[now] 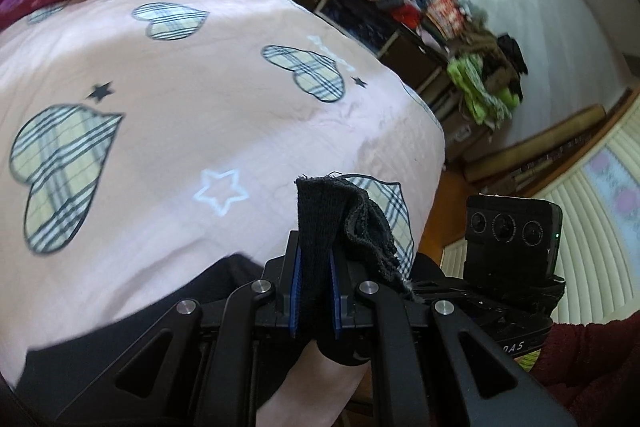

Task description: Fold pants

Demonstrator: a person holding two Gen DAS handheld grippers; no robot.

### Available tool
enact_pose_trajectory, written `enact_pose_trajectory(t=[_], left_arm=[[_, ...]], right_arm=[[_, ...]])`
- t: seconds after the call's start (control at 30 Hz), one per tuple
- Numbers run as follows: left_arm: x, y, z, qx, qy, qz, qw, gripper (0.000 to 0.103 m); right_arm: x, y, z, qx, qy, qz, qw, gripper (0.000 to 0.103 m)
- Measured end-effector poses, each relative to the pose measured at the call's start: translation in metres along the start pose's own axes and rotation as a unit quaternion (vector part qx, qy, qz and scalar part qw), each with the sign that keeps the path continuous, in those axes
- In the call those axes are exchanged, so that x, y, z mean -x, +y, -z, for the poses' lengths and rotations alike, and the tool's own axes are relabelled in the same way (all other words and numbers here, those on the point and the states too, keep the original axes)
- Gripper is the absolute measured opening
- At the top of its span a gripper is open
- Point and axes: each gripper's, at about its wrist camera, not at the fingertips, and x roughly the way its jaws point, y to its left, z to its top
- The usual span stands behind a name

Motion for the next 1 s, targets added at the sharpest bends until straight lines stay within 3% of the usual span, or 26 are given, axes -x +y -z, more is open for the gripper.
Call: enact_pose_trajectory(t=[0.27,0.53,1.0], left_arm=[[0.030,0.046,0.040,0.062,-0.029,-0.014,0.9975,0.010],[0.029,0.085,0.074,0.122,-0.039,-0.024,0.9914,0.010],[0.029,0.121,0.115,0.177,-0.041,-0.061,0.9815,0.008]], right_arm=[[-0.049,0.016,0.010,0.022,0.061,-0.004,0.998,0.014],[-0.093,0.014,0.020,0.034,0.112,0.012,0.993,0.014],[-0.130,0.010,0.038,0.058,0.168,0.057,0.982,0.016]])
